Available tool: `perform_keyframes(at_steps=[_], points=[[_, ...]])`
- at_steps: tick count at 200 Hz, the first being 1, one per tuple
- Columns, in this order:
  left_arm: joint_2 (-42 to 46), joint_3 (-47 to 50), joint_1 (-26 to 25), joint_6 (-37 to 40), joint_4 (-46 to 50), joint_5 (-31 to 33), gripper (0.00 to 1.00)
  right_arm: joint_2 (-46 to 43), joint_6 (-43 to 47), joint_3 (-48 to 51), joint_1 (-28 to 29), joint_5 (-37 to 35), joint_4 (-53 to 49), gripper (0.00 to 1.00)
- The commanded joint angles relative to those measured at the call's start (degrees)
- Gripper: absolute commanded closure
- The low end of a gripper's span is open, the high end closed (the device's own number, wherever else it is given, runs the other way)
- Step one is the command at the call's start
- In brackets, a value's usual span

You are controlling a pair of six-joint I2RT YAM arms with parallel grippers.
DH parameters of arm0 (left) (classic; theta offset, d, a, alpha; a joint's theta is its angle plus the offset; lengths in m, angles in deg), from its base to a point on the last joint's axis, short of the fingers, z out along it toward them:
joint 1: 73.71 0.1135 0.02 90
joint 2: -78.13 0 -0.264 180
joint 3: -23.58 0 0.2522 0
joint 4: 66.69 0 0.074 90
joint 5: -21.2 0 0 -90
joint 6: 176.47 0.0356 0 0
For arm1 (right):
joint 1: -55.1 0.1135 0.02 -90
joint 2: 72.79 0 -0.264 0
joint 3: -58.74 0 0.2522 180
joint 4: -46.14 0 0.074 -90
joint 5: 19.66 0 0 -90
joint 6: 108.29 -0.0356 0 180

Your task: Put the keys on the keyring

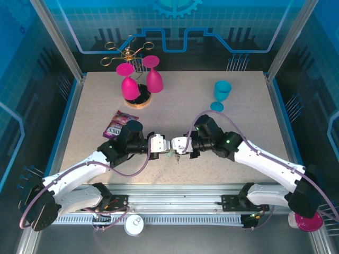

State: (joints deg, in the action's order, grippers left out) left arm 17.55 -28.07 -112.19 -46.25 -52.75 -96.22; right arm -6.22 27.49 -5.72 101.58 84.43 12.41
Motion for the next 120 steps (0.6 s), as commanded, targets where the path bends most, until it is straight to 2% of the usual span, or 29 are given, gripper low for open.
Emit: perform_keyframes(at_steps=[1,41,88,95,120], points=[[1.31,2.05,0.16,-2.2,-6.15,-2.28,1.0,-3.52,-0.29,5.06,0.66,-2.97,9.27,0.75],[1.58,3.67,0.44,-3.82,-8.02,-3.1,1.0,-5.64,-0.21,7.74,0.7,-3.89,11.78,0.79],[1.87,4.12,0.51,-6.05,-9.78,-2.9,1.0,-6.07,-0.33,8.11,0.7,-2.94,11.62,0.97],[1.97,4.22,0.59,-6.83,-10.52,-2.7,1.0,-6.33,-0.19,8.4,0.7,-2.84,11.66,1.0],[2.06,5.7,1.76,-13.95,-17.04,-2.52,1.0,-6.66,1.77,10.43,2.23,-7.04,13.82,1.0]])
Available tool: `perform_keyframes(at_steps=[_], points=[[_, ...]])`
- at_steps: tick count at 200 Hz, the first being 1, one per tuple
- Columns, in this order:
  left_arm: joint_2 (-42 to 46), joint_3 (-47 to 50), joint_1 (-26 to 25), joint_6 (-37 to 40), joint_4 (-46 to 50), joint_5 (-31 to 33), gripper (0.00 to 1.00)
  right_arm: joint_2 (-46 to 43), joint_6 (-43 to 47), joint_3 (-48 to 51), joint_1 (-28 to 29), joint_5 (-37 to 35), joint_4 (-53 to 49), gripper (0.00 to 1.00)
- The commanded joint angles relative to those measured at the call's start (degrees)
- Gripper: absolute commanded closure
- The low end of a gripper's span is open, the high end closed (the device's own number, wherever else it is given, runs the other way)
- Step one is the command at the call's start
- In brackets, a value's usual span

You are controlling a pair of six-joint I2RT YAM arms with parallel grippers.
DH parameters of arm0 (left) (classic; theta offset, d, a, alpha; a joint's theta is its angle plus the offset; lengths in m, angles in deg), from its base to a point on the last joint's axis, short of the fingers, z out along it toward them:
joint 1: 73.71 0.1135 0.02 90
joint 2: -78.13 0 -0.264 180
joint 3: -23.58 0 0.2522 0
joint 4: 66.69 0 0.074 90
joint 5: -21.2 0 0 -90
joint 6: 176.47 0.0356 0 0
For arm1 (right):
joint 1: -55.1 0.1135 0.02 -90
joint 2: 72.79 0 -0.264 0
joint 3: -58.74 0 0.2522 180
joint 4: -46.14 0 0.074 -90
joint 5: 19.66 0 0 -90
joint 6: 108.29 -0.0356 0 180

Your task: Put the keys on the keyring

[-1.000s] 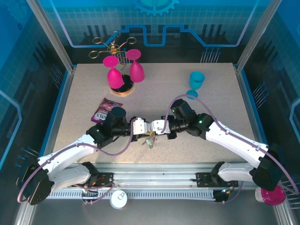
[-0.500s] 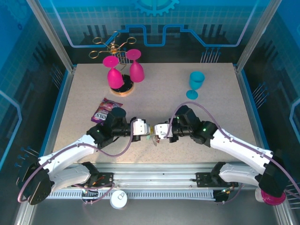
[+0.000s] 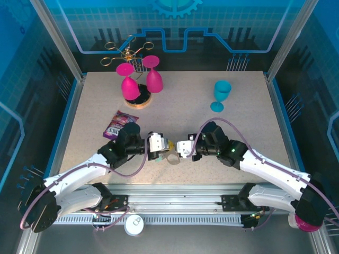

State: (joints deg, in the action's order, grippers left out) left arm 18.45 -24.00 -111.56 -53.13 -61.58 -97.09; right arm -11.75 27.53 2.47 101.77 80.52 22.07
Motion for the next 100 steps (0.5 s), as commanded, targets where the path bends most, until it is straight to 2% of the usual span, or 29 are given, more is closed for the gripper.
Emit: perform_keyframes(at_steps=[1,26,50,61,81,100], points=[[1.15,1.73,1.16,-7.59,-8.75,-1.71,1.0,-1.11,1.95,2.33,2.2,-3.35,4.29,1.0],[-0.03,3.9,1.52,-16.25,-17.11,-2.01,1.0,0.28,6.76,5.12,5.77,-9.7,8.76,1.0],[-1.46,4.81,1.55,-20.01,-20.33,-2.21,1.0,-0.31,5.66,6.69,6.28,-9.64,14.0,1.0],[-1.67,5.03,1.55,-20.18,-20.32,-2.05,1.0,-1.3,4.2,7.45,5.49,-9.41,15.88,0.92],[-1.3,5.89,1.55,-19.07,-20.57,-2.24,1.0,-4.37,-1.56,8.13,1.34,-5.36,16.11,0.8],[-1.18,6.77,1.54,-16.82,-20.93,-3.62,1.0,-6.3,-9.04,7.36,-4.36,3.31,14.19,0.74]])
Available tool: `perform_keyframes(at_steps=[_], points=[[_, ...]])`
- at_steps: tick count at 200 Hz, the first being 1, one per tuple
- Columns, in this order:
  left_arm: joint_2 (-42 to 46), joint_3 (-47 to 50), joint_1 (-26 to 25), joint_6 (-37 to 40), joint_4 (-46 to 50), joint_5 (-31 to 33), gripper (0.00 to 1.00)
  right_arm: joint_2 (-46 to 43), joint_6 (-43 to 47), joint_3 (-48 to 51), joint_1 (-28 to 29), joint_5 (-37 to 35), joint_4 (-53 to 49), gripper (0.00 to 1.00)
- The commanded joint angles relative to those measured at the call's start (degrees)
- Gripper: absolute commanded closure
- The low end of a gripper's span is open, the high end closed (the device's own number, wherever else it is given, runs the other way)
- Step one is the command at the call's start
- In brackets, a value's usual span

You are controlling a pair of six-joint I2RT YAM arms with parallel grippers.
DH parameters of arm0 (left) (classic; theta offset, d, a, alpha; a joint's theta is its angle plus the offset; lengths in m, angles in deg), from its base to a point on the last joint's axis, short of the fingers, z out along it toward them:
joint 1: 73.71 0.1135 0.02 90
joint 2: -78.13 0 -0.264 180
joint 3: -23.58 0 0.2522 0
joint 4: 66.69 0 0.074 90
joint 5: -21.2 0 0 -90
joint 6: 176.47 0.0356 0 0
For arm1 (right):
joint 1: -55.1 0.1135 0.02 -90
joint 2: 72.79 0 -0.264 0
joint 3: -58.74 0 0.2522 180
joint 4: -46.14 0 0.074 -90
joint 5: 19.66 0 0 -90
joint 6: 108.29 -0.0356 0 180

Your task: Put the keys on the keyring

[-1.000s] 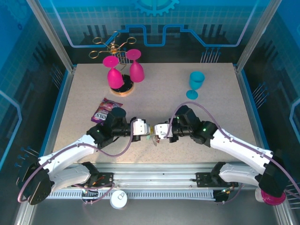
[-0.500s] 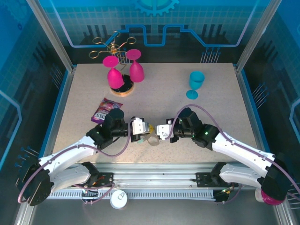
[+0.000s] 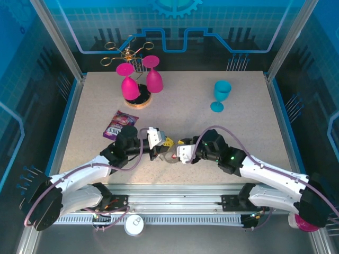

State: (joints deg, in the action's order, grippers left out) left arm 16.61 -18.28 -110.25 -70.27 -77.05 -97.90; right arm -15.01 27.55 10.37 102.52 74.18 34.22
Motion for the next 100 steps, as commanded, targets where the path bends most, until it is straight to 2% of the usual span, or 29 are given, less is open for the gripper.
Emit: perform_keyframes(at_steps=[1,16,42,100], points=[[0.63,1.08,0.23,0.45,-5.48,-2.94,1.0,-3.12,-9.48,-0.63,-5.43,10.03,1.94,0.74],[0.4,1.29,0.25,2.13,-5.42,-4.54,1.0,-3.62,-13.41,-1.49,-8.44,17.47,0.69,0.72],[-0.17,0.99,0.19,5.3,-4.42,-7.18,1.0,-2.84,-17.01,-3.11,-10.67,25.91,-0.07,0.73],[-0.69,0.41,0.15,8.05,-3.56,-8.94,1.0,1.9,-16.61,-6.21,-10.0,30.97,-2.58,0.72]])
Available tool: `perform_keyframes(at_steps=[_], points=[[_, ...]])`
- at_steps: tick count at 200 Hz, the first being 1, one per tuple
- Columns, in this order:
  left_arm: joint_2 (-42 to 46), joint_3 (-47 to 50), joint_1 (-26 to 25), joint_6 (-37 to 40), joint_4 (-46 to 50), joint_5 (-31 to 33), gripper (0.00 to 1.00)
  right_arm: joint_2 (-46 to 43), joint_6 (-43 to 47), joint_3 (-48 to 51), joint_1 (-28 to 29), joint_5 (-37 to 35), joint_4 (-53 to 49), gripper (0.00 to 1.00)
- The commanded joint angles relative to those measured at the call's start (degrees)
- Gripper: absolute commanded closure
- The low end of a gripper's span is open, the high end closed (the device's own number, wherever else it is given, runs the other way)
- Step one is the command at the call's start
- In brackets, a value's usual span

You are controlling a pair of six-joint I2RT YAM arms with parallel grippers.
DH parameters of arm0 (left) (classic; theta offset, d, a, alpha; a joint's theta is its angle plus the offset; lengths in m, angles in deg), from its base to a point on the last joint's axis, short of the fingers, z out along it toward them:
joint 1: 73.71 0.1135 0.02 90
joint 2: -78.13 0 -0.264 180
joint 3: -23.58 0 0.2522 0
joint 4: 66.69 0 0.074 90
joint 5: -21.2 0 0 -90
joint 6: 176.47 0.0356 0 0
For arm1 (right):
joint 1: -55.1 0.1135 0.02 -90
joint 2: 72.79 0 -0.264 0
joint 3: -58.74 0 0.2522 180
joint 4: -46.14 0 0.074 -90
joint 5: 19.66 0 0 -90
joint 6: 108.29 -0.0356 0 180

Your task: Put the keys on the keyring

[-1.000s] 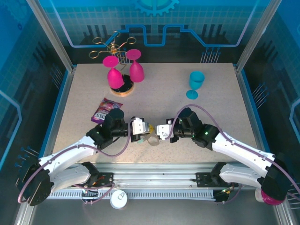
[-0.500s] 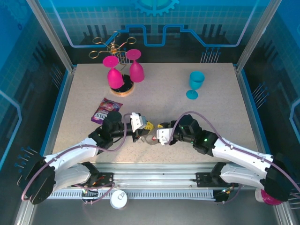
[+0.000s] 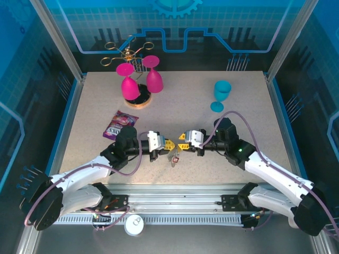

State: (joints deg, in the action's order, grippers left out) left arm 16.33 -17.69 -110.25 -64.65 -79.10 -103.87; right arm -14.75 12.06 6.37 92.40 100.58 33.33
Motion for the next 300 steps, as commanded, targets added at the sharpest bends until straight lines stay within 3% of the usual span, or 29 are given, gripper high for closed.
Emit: perform_keyframes(at_steps=[1,101,121,156,169,183,215,232,265,281,292,300], points=[[-0.42,-0.18,0.19,2.43,-1.55,-3.03,1.0,1.68,-1.05,-2.24,0.17,4.57,-1.71,0.72],[-0.99,-0.22,0.16,1.68,-3.67,-4.96,1.0,4.91,0.44,-2.56,1.11,4.03,-1.89,0.74],[-1.18,-0.09,0.18,0.85,-5.12,-5.6,1.0,5.56,-0.02,-2.74,1.2,4.72,-0.83,0.8],[-1.47,-0.08,0.2,0.49,-4.77,-4.49,1.0,4.92,-1.01,-2.61,1.11,5.71,1.26,1.0],[-1.23,-0.49,0.16,0.76,-2.57,-1.34,1.0,4.24,-0.29,-3.08,1.02,5.14,-0.24,1.0],[-0.53,-1.81,0.15,2.52,2.37,2.09,0.9,3.91,1.57,-4.75,1.11,3.8,-4.46,1.0],[-0.36,-9.57,-1.23,12.41,22.53,9.41,0.82,7.11,10.71,-13.23,4.29,-3.84,-22.95,1.0],[-1.41,-13.56,-1.96,16.21,30.47,12.31,0.83,10.36,14.07,-17.68,6.51,-7.9,-29.69,1.0],[-1.82,-16.27,-2.05,16.81,33.99,13.74,0.86,14.95,16.54,-23.02,10.38,-15.35,-34.84,1.0],[-1.38,-16.51,-2.14,15.97,33.13,13.04,0.91,15.54,16.4,-23.89,11.28,-15.17,-34.67,1.0],[-1.17,-16.25,-2.12,15.12,31.54,12.22,1.0,14.75,14.92,-23.07,11.19,-13.42,-32.07,1.0],[-0.82,-15.71,-2.11,14.67,30.14,11.22,1.0,13.24,12.79,-21.3,10.63,-11.65,-28.6,0.99]])
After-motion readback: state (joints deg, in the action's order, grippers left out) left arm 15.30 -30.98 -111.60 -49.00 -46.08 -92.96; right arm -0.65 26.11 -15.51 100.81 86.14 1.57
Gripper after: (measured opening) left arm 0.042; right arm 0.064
